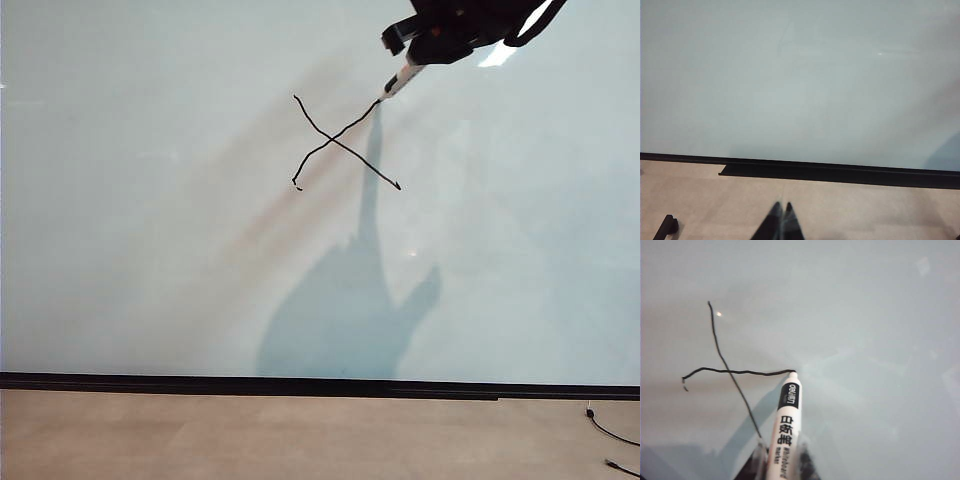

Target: Pick up the pen on the shelf to the right of the whiteboard and draw a cross mark.

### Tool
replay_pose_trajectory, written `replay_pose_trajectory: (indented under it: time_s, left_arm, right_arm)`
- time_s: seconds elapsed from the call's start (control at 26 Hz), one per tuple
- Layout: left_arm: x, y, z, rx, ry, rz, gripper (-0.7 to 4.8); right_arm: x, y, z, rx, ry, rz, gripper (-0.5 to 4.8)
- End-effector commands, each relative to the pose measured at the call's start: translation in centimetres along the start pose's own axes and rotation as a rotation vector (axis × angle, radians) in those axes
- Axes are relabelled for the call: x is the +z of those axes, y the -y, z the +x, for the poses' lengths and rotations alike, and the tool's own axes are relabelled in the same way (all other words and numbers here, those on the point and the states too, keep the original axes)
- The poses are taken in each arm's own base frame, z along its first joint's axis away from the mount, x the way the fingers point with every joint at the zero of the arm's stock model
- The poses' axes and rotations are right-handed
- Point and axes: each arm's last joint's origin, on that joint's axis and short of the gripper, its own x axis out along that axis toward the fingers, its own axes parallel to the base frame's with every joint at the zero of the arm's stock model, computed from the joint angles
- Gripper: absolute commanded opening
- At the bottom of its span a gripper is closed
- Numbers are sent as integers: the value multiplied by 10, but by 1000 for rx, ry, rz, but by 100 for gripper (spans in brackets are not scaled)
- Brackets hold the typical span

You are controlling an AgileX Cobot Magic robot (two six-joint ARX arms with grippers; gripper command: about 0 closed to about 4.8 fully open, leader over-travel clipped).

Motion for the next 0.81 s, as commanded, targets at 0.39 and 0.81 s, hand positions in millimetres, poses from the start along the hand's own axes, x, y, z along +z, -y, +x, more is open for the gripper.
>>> replay_pose_trajectory:
  time_s: [0.39, 0.81]
  left_arm:
    - [1, 0, 0, -4, 6, 5, -5]
    - [1, 0, 0, -4, 7, 5, -5]
  right_arm:
    - [3, 6, -9, -53, 13, 5, -5]
    - [-3, -2, -101, 16, 66, 18, -5]
